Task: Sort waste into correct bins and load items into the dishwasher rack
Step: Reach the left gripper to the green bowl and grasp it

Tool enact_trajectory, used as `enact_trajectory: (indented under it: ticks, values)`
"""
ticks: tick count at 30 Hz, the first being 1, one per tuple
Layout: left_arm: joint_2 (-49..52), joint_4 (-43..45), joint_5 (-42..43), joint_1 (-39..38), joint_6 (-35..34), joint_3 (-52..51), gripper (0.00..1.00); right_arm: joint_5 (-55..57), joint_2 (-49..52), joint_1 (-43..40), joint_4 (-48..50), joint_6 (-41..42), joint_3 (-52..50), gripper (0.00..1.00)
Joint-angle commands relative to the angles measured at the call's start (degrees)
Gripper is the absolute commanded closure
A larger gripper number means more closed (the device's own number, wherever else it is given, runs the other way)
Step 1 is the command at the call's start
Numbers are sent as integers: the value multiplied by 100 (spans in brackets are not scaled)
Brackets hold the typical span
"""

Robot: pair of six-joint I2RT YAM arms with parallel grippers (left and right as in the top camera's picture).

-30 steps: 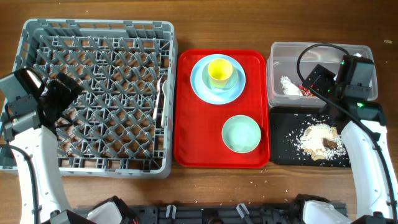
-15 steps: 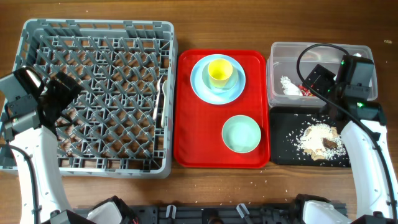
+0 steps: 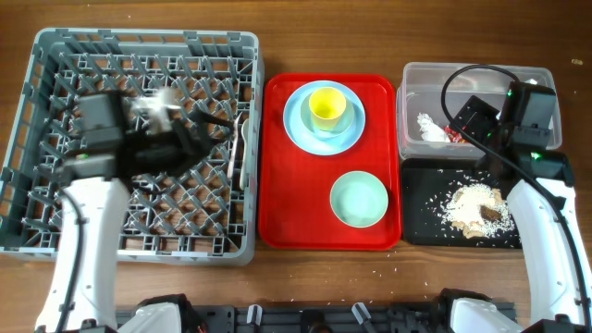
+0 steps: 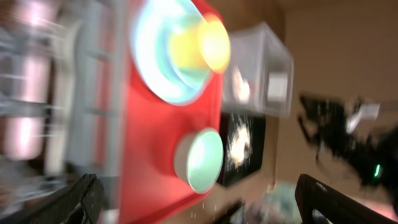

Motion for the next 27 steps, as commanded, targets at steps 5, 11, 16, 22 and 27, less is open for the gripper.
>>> enact_trajectory:
  ticks: [5, 11, 16, 22, 27]
  values:
    - [-9, 295, -2898, -2376, -282, 68, 0, -52, 42, -20, -2, -61, 122, 0]
    - [-9, 586, -3209, -3300, -278, 68, 22, -52, 42, -20, -2, -59, 122, 0]
    - [162, 741, -3495, -3648, -278, 68, 38, -52, 42, -20, -2, -61, 122, 0]
    - [758, 1158, -3613, -4046, -282, 68, 44, -52, 42, -20, -2, -61, 122, 0]
    - [1235, 1526, -3620, -4878, -282, 68, 58, -52, 42, -20, -2, -61, 122, 0]
